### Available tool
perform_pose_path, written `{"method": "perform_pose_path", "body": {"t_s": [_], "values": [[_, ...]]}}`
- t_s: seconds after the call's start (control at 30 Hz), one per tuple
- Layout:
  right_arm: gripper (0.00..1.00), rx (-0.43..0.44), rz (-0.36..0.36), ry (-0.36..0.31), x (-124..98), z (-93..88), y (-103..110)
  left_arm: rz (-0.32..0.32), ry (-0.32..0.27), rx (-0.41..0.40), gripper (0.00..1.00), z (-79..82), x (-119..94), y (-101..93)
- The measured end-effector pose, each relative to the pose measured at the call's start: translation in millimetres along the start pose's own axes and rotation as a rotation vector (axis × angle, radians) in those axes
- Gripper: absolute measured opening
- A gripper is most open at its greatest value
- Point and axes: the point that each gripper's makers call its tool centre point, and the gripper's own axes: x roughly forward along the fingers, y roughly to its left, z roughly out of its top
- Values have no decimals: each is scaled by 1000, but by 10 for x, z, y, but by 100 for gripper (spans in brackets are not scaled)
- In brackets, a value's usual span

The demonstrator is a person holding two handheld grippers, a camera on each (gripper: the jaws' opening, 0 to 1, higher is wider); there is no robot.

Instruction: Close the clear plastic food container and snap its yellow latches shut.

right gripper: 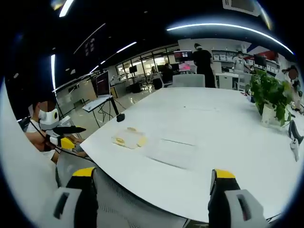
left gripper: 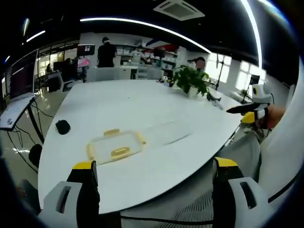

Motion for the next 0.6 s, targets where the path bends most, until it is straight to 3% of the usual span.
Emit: {"method": "perform_pose_path", "body": {"t_s": [0.6], "values": [[99, 1, 5, 3, -2, -3, 4, -9, 3, 11, 99, -11, 1, -55]]}}
